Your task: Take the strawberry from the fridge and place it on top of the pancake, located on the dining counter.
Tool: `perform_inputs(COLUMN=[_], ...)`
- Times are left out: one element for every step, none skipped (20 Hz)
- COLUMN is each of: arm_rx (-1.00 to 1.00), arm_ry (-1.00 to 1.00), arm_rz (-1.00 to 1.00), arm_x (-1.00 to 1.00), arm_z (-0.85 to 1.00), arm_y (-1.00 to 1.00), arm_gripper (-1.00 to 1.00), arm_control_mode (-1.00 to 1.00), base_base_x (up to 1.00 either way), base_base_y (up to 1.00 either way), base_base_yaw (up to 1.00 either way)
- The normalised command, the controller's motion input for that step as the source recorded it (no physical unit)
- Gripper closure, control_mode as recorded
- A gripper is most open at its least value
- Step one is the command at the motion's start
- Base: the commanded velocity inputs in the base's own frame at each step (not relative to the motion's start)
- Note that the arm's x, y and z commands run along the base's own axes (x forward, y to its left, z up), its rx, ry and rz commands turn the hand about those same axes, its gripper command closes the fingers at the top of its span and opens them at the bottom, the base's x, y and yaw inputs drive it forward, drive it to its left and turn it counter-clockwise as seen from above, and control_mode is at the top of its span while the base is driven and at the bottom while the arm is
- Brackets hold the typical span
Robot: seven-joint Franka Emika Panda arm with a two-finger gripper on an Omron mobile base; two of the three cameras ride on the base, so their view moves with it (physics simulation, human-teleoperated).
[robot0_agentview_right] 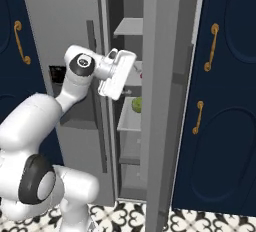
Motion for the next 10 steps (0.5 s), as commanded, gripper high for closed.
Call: perform_inputs(arm_rx=[-0.06, -0.05, -0.03, 0.0, 0.0, 0.0, 0.0, -0.01, 0.0, 0.0], arm_ry=[0.25, 0.26, 0.26, 0.26, 0.25, 0.23, 0.24, 0.23, 0.22, 0.21], arm_rz=[0.0, 0.0, 0.0, 0.0, 0.0, -0.05, -0.06, -0.06, -0.06, -0.06], arm_x=[0.71, 0.51, 0.28, 0.1, 0.0, 0.0, 0.0, 0.0, 0.0, -0.04], arm_z=[-0.07, -0.09, -0.12, -0.19, -0.21, -0.27, -0.24, -0.19, -0.17, -0.14], arm_y=[-0.21, -0.36, -0.51, -0.61, -0.61, -0.67, -0.73, -0.76, -0.83, -0.86], arm_gripper=[-1.0, -1.0, -1.0, -1.0, -1.0, -1.0, -1.0, -1.0, -1.0, -1.0], arm_control_mode=[-1.0, -1.0, -1.0, -1.0, -1.0, -1.0, -1.0, -1.0, -1.0, -1.0], base_base_x=[0.0, 0.0, 0.0, 0.0, 0.0, 0.0, 0.0, 0.0, 0.0, 0.0], base_base_y=[0.0, 0.0, 0.0, 0.0, 0.0, 0.0, 0.0, 0.0, 0.0, 0.0], base_base_yaw=[0.0, 0.0, 0.0, 0.0, 0.0, 0.0, 0.0, 0.0, 0.0, 0.0])
